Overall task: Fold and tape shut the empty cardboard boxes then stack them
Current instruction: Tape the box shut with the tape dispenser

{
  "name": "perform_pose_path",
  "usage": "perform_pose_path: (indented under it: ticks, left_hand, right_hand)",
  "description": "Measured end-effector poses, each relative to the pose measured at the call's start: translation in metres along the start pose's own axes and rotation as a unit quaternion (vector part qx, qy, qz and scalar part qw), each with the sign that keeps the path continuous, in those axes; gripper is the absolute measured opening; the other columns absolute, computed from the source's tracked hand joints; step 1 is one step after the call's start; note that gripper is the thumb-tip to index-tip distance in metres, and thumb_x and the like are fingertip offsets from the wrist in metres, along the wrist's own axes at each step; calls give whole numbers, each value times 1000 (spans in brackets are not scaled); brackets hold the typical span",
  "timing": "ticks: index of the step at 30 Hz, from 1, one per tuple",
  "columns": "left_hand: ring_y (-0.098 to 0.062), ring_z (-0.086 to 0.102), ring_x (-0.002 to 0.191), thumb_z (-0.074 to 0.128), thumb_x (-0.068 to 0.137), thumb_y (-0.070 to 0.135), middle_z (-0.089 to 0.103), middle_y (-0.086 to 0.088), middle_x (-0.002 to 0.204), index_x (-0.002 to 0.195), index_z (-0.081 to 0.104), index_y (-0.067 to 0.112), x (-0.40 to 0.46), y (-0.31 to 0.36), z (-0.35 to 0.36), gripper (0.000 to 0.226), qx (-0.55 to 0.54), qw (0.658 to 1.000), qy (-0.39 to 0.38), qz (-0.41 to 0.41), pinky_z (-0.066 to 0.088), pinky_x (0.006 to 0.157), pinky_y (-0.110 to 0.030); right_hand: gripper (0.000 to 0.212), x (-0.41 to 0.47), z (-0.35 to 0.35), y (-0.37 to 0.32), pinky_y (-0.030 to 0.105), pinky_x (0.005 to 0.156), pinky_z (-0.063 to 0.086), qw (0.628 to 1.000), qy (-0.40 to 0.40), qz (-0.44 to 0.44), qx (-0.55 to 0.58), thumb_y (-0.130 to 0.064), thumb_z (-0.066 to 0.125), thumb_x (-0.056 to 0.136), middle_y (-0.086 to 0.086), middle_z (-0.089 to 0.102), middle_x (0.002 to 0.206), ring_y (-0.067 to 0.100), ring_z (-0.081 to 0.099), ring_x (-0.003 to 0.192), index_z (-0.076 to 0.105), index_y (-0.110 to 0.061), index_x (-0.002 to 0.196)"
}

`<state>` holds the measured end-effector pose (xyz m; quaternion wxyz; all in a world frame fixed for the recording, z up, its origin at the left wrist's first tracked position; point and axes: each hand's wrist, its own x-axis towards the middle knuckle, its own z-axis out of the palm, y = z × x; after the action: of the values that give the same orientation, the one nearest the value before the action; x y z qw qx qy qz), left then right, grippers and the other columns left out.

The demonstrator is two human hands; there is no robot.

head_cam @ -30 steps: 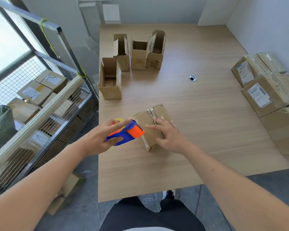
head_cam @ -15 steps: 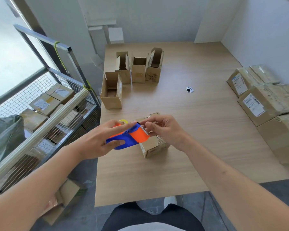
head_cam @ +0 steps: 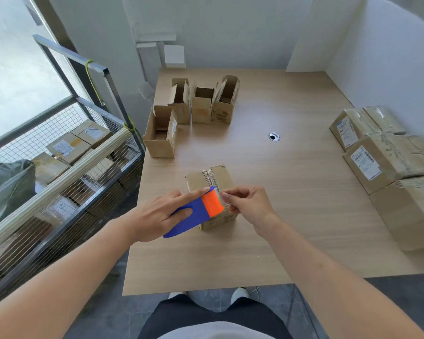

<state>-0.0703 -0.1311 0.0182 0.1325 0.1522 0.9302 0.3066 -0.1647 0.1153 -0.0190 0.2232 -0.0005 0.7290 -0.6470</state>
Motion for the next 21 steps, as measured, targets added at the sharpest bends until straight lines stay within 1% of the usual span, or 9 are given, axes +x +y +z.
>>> perform_pose_path:
  ticks: [2,4,7,9,11,14,17,21]
  left_hand:
    - [-14,54,92,38,110,36,55,5,110,152,9,66,-8,-8,10,59,-14,999,-18,-26,45,88,-38]
    - [-12,56,93,38,110,37,56,8,113,151,12,67,-22,-18,18,57,-32,997,-35,-57,47,89,-40]
    - [-12,58,101,38,109,41,57,12,121,151,15,67,-34,-32,24,54,-59,993,-52,-90,47,94,-42]
    - [-11,57,106,38,108,43,56,13,127,151,17,66,-33,-36,27,53,-67,991,-56,-100,46,96,-42]
    - [-8,57,106,38,109,43,55,15,127,149,18,68,-27,-37,31,52,-72,990,-52,-112,46,97,-40]
    - [-10,57,103,39,108,42,57,13,122,147,18,71,-22,-41,37,53,-73,987,-53,-135,46,96,-39]
    - [-8,57,98,39,108,42,57,13,115,146,18,73,-21,-45,45,53,-69,984,-50,-157,46,95,-38]
    - [-13,58,90,37,109,43,56,9,108,145,13,74,-16,-50,52,54,-52,982,-49,-176,48,89,-40]
  right_hand:
    - [2,2,-19,17,30,56,54,998,46,31,0,-6,80,86,-1,68,64,16,54,50,80,-9,86]
    - [2,7,-42,31,31,58,54,995,85,53,-8,-8,81,86,2,69,66,17,53,49,80,-10,85]
    - [4,14,-62,45,30,55,53,992,105,63,-22,-10,81,86,4,69,69,17,52,47,80,-12,84]
    - [6,20,-63,50,29,52,51,991,116,61,-37,-12,81,86,0,68,65,16,50,45,80,-15,81]
    - [8,28,-60,54,29,51,49,988,126,68,-58,-14,82,86,-5,67,61,16,47,43,80,-17,78]
    - [10,41,-58,62,30,53,46,986,125,76,-85,-17,85,83,-4,69,62,15,45,44,80,-21,75]
    - [10,48,-56,69,29,54,43,986,106,86,-99,-17,86,81,-6,71,64,14,44,46,82,-24,76]
    - [9,52,-54,74,26,50,45,990,74,100,-64,-13,83,85,-8,67,61,15,45,54,82,-22,84]
